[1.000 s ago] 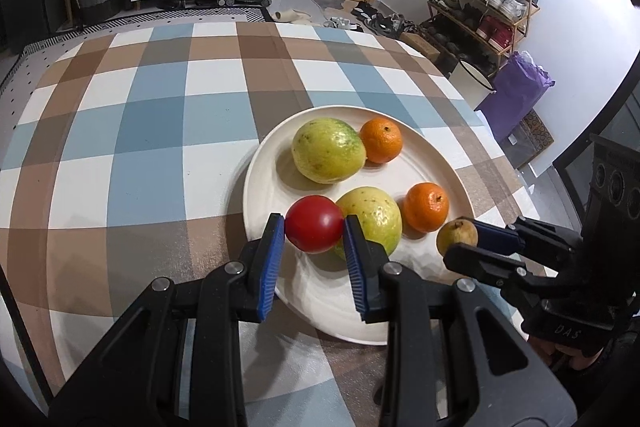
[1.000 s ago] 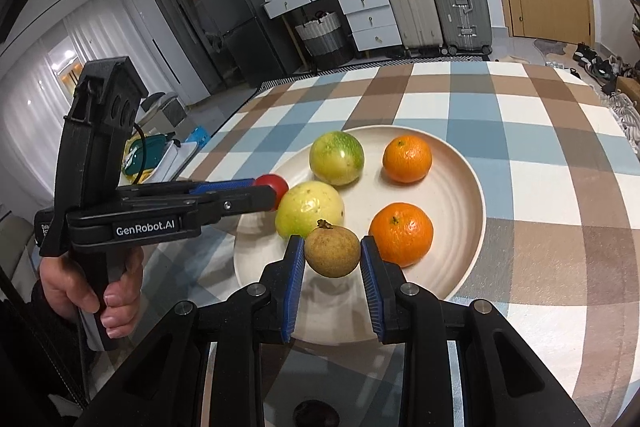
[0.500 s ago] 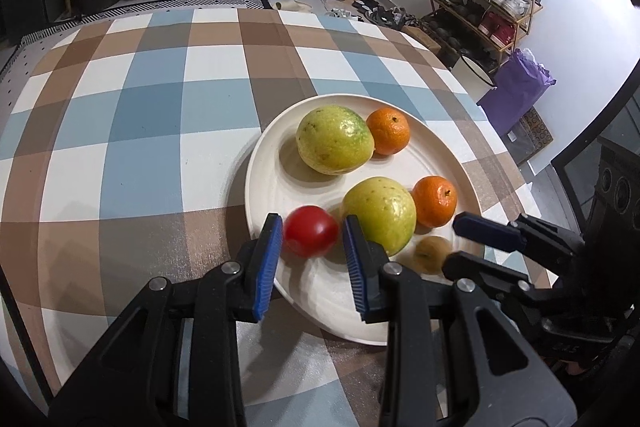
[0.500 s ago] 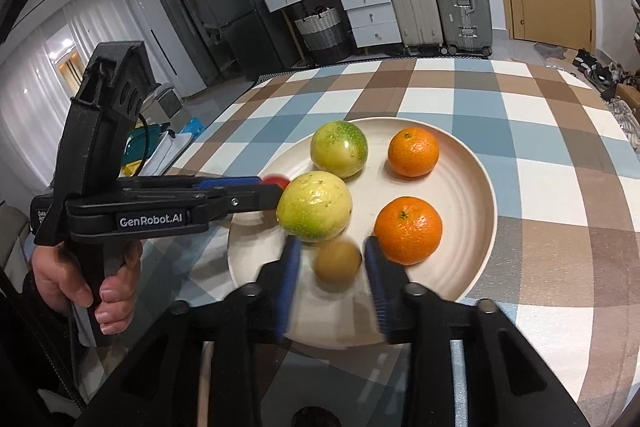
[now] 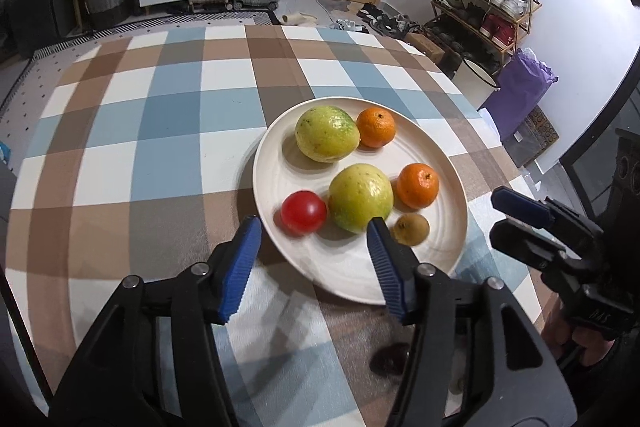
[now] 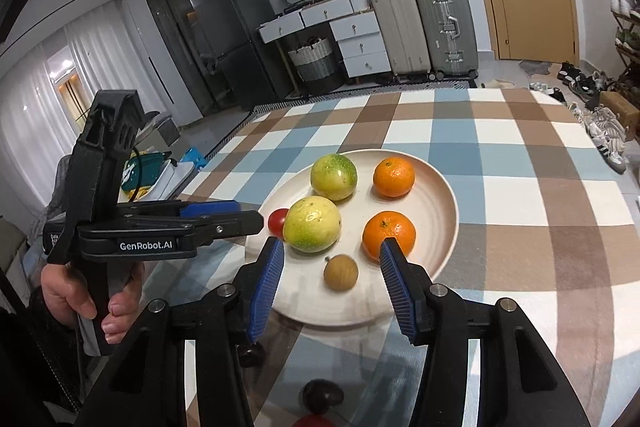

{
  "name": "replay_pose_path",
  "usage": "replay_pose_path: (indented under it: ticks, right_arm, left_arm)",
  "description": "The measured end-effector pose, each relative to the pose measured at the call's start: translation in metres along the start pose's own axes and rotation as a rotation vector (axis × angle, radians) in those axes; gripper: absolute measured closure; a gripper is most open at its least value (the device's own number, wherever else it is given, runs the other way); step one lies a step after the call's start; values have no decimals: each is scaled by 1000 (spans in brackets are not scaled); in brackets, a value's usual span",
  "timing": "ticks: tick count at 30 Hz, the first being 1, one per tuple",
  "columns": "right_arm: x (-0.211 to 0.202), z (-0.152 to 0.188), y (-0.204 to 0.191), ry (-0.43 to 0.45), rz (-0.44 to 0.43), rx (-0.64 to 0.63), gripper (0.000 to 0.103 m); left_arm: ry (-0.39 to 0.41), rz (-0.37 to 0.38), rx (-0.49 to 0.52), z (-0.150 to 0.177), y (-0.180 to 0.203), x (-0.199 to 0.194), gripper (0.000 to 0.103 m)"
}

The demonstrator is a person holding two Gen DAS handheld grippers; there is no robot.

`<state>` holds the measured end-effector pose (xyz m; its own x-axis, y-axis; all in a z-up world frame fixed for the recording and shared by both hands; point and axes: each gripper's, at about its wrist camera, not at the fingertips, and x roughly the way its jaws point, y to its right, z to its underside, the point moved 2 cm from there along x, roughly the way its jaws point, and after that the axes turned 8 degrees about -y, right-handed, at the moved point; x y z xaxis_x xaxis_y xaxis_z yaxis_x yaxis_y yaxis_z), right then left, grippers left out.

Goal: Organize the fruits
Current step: 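Withdraw both tools from the plate toward the remaining loose fruits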

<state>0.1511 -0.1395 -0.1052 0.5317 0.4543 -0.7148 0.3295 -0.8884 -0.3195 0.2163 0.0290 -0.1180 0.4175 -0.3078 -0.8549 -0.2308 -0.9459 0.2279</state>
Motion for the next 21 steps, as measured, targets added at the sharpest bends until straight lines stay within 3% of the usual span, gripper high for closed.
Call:
replay_pose_path:
  ticks: [4, 6, 9, 21]
  right_arm:
    - [-13, 4, -7, 23, -6, -1, 51]
    - [-20, 5, -10, 38, -5, -1, 44]
    - [-34, 7, -18, 66, -4, -11, 41]
    - [-69, 24, -40, 119, 17, -35, 23]
  left_arm:
    - [24, -28, 3, 12, 7, -17, 45]
    - [35, -35, 6, 19, 12, -26, 41]
    - [53, -45, 1, 28, 18, -38, 29]
    - [108, -107, -19, 65, 36, -78, 21]
